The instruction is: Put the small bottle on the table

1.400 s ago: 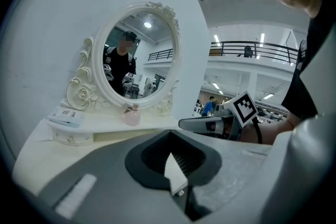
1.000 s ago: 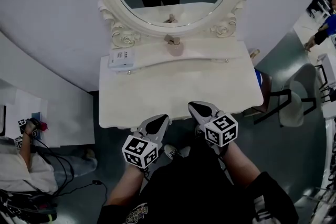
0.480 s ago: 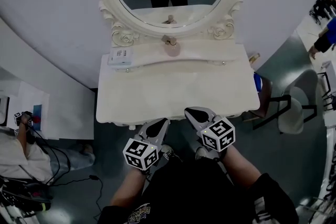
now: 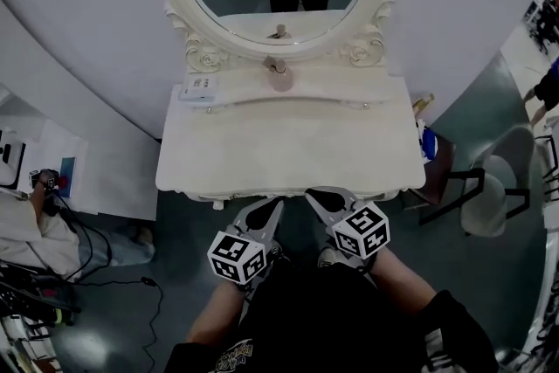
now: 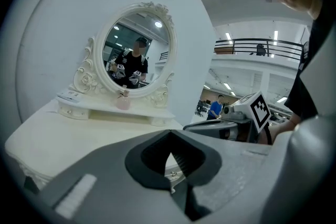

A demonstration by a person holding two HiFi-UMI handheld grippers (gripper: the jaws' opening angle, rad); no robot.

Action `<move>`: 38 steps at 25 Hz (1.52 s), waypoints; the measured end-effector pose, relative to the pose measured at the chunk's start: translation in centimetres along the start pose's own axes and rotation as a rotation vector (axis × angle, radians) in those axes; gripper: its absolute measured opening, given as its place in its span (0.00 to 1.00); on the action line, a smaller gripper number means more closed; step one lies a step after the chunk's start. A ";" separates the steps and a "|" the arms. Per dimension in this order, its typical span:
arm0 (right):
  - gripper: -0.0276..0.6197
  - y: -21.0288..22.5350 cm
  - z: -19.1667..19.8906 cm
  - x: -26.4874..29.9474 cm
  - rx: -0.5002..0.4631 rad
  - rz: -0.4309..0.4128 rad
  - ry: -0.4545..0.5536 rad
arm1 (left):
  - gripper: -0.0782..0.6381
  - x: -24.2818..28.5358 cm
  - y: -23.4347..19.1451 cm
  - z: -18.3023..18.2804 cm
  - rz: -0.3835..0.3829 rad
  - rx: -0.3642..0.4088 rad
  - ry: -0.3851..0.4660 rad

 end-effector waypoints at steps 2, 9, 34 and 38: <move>0.09 0.1 0.1 -0.5 -0.012 -0.018 -0.001 | 0.11 0.0 0.7 0.2 -0.017 -0.002 0.009; 0.09 0.1 0.5 -2.1 -0.040 -0.065 -0.004 | 0.11 -0.4 2.9 0.8 -0.071 -0.006 0.029; 0.09 -0.4 2.6 -5.8 -0.054 -0.097 0.007 | 0.11 -1.2 7.3 2.8 -0.106 0.011 0.039; 0.09 -0.4 2.8 -6.1 -0.054 -0.096 0.004 | 0.11 -1.0 7.6 2.9 -0.102 0.009 0.038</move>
Point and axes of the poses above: the fingertips, and each gripper's own axes: x forward along the fingers, y to its right, z out of its underside, the point moved 5 cm from there along -x, backward along the fingers, and after that the axes turned 6 degrees about z, right-handed, at the moved point
